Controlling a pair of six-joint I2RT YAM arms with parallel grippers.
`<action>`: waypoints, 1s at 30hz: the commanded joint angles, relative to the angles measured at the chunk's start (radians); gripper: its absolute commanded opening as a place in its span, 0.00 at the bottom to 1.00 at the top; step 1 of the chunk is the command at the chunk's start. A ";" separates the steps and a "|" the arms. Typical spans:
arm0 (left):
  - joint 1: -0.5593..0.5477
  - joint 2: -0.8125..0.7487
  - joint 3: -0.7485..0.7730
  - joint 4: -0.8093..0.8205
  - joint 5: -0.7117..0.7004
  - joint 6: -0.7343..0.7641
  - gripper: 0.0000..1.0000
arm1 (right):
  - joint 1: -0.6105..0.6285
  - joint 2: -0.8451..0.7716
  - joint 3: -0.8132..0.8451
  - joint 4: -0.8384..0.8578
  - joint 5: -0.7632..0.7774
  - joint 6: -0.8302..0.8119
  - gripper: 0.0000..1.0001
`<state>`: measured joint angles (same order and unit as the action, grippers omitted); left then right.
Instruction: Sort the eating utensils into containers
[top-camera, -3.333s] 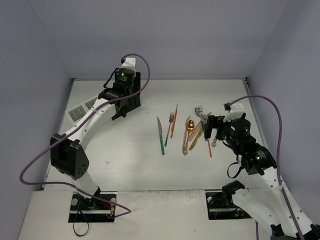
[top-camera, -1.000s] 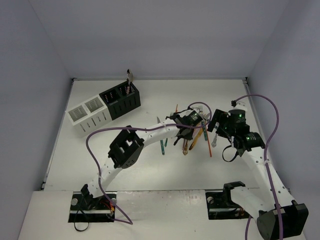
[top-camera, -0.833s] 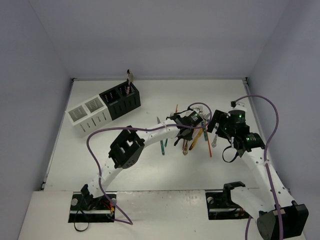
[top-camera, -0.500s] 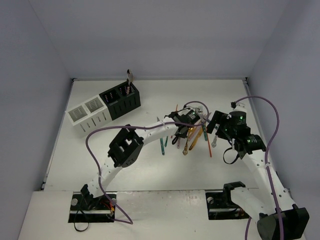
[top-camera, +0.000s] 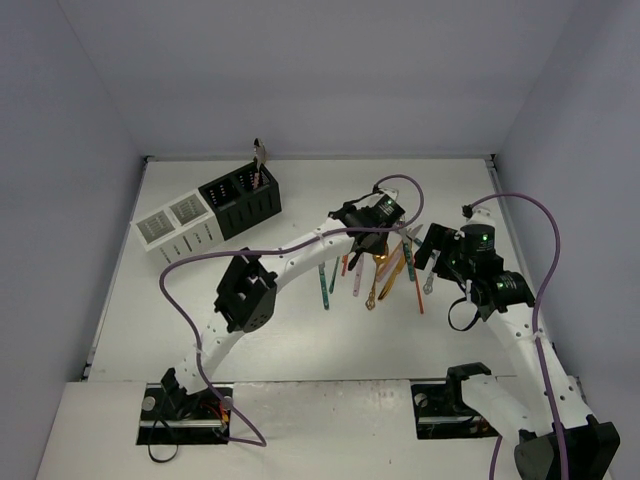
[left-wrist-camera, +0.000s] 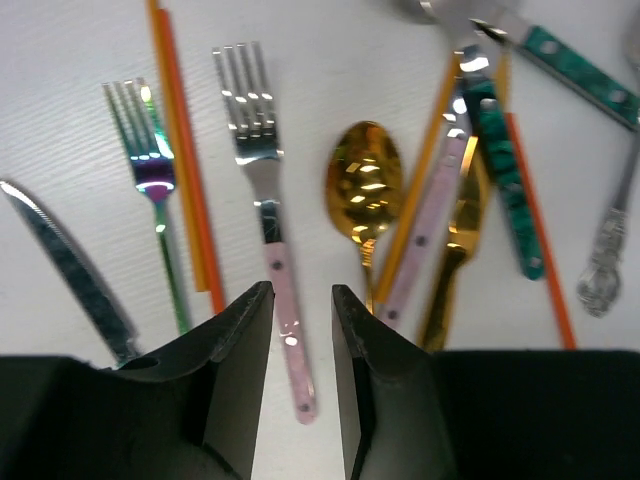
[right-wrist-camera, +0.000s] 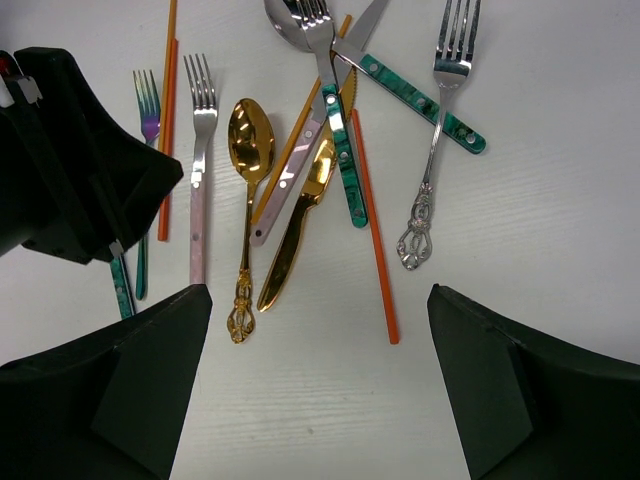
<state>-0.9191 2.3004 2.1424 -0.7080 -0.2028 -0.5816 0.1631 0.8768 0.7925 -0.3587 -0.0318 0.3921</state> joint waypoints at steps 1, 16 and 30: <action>-0.027 0.003 0.077 -0.002 0.039 -0.025 0.29 | -0.007 -0.007 0.020 0.022 -0.008 -0.013 0.88; -0.029 0.123 0.139 -0.004 0.073 -0.034 0.30 | -0.009 -0.012 0.019 0.014 -0.010 -0.013 0.89; -0.035 0.106 0.000 -0.006 0.039 -0.054 0.30 | -0.008 -0.035 0.003 0.005 -0.013 0.002 0.89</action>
<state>-0.9516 2.4699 2.1997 -0.6980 -0.1375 -0.6124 0.1623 0.8525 0.7925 -0.3728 -0.0345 0.3899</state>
